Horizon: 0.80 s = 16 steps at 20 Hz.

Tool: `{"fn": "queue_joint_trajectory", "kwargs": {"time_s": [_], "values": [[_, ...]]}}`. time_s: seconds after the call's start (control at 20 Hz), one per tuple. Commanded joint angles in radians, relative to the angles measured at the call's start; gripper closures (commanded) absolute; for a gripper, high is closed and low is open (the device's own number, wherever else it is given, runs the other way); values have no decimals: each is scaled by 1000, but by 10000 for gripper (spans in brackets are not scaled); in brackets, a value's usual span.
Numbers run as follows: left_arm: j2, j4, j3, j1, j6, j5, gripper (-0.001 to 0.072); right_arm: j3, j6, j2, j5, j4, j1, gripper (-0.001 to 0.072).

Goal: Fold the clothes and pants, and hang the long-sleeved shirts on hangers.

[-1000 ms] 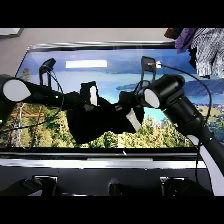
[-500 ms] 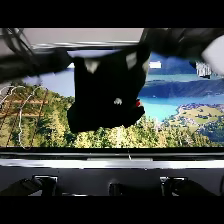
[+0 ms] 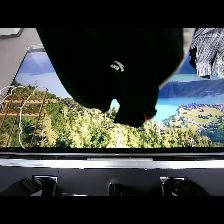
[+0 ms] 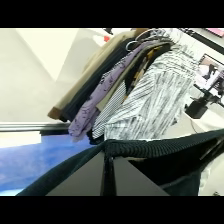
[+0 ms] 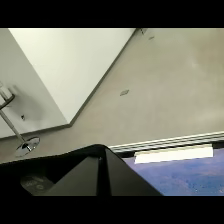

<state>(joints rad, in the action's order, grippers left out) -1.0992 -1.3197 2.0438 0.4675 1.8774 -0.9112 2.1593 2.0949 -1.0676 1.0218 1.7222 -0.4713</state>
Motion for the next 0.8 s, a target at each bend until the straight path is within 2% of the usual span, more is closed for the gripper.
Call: {"fn": "queue_joint_trajectory", "kwargs": {"time_s": [0.0,0.15,0.25,0.5,0.6,0.75], "values": [[12,-8,-10,37,81,-93,671,-11,-5,-2,-1,6,0,668],[7,-9,-173,56,237,-205,671,-50,-6,-66,129,1,0,667],[7,-9,-331,78,317,-229,671,-94,-20,-117,233,-18,0,667],[6,-8,-737,145,437,-80,671,-364,-69,-182,382,-103,-1,667],[6,-3,-863,155,454,-1,671,-525,-67,-180,361,-103,-1,667],[-9,29,-990,157,454,105,671,-740,11,-180,217,-151,-1,667]]}}
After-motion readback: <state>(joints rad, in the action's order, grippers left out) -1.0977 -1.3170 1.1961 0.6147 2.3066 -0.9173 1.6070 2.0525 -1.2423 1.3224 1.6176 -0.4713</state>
